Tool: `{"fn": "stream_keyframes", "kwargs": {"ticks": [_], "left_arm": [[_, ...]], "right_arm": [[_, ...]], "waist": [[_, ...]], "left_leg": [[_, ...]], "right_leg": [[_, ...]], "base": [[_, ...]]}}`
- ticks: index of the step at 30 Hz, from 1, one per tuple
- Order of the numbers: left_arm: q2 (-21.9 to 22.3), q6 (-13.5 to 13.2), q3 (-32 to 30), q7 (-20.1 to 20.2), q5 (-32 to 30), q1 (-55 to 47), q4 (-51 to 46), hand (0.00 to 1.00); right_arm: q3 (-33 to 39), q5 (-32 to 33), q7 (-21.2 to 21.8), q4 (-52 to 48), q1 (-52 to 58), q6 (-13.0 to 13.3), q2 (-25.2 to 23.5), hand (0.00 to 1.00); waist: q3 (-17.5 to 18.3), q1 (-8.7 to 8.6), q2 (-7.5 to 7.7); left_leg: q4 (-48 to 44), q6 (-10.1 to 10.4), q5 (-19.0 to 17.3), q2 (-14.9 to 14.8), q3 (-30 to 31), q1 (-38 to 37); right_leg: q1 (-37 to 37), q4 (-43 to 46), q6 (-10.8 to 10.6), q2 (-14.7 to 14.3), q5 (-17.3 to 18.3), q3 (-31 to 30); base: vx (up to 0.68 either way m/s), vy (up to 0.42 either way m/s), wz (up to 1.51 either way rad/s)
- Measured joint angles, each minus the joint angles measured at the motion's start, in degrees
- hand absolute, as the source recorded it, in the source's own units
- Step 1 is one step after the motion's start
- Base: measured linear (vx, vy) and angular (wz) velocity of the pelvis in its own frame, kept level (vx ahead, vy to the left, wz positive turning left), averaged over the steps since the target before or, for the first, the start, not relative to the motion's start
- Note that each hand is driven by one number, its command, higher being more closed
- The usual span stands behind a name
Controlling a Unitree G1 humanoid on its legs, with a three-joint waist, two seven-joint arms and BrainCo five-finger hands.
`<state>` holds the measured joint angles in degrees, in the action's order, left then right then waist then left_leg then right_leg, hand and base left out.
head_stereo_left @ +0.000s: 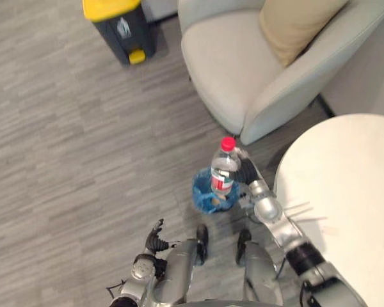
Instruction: Gather rubbish on tea table into small bin, then transfer packed bag to large trash can.
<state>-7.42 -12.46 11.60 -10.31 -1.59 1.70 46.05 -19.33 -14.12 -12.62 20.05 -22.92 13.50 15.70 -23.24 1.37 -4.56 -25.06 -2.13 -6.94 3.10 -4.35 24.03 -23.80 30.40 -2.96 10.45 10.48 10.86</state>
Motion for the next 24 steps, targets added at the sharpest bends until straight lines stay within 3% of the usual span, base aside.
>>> {"fn": "stream_keyframes", "kwargs": {"ticks": [5, 10, 12, 17, 19, 23, 24], "left_arm": [[1.23, -0.56, -1.81, -1.81, 1.88, 3.3, -0.62, 0.0], [3.05, -1.63, -4.84, -3.97, 3.28, 9.77, -3.85, 0.0], [2.92, -2.04, -5.65, -4.91, 3.31, 12.01, -6.13, 0.0], [2.6, -3.94, -8.89, -7.4, 5.48, 15.87, -11.04, 0.0], [2.76, -4.48, -9.18, -7.55, 6.83, 16.44, -12.59, 0.0], [2.83, -5.68, -9.02, -7.55, 8.78, 17.94, -14.27, 0.0], [2.79, -5.74, -9.02, -7.55, 8.82, 18.15, -14.49, 0.0]], "right_arm": [[-0.87, -0.55, -2.93, 1.05, -4.16, -1.53, 0.43, 1.0], [-0.99, -4.23, -8.04, 1.04, -15.27, -2.96, -0.44, 1.0], [-0.29, -5.88, -10.15, 1.04, -19.48, -3.64, -0.04, 1.0], [1.56, -9.72, -15.47, 2.44, -29.22, -7.61, 2.96, 1.0], [1.62, -9.7, -16.51, 4.79, -31.21, -8.39, 4.94, 1.0], [1.38, -9.18, -17.08, 10.19, -35.01, -9.68, 7.9, 1.0], [1.31, -8.92, -17.03, 10.9, -35.43, -9.72, 8.04, 0.0]], "waist": [[-1.47, 1.04, -0.09], [-4.68, 1.25, -0.48], [-5.45, 2.48, -0.41], [-7.31, 3.26, -0.44], [-7.33, 4.19, -0.46], [-7.37, 4.5, -0.43], [-7.36, 4.52, -0.43]], "left_leg": [[-5.69, 0.53, -0.3, -0.49, -0.61, 10.04], [-18.28, -0.76, -3.62, -6.06, -5.71, 25.72], [-21.7, -0.94, -3.73, -6.89, -5.82, 31.92], [-27.57, -0.92, -3.37, -7.77, -6.58, 44.95], [-28.91, -1.44, -3.14, -8.02, -6.74, 47.53], [-29.8, -2.15, -2.72, -7.76, -6.75, 51.68], [-29.86, -2.23, -2.67, -7.7, -6.78, 52.19]], "right_leg": [[-10.54, 8.52, 1.84, 1.04, 2.29, -0.04], [-25.01, 20.29, 3.1, 1.86, 5.43, 0.51], [-31.2, 23.68, 3.29, 2.02, 5.94, 0.43], [-44.17, 30.37, 3.69, 3.7, 6.17, 0.18], [-46.72, 31.57, 3.72, 3.81, 6.14, -0.03], [-50.78, 32.9, 3.99, 4.56, 5.96, -0.01], [-51.36, 33.11, 3.98, 4.64, 5.96, -0.1]], "base": [[-0.16, -0.13, 0.12], [-0.24, -0.145, 0.19], [-0.22, -0.099, 0.09], [-0.12, -0.026, 0.12], [-0.09, 0.017, -0.02], [-0.08, 0.018, 0.07], [-0.07, 0.015, 0.03]]}}
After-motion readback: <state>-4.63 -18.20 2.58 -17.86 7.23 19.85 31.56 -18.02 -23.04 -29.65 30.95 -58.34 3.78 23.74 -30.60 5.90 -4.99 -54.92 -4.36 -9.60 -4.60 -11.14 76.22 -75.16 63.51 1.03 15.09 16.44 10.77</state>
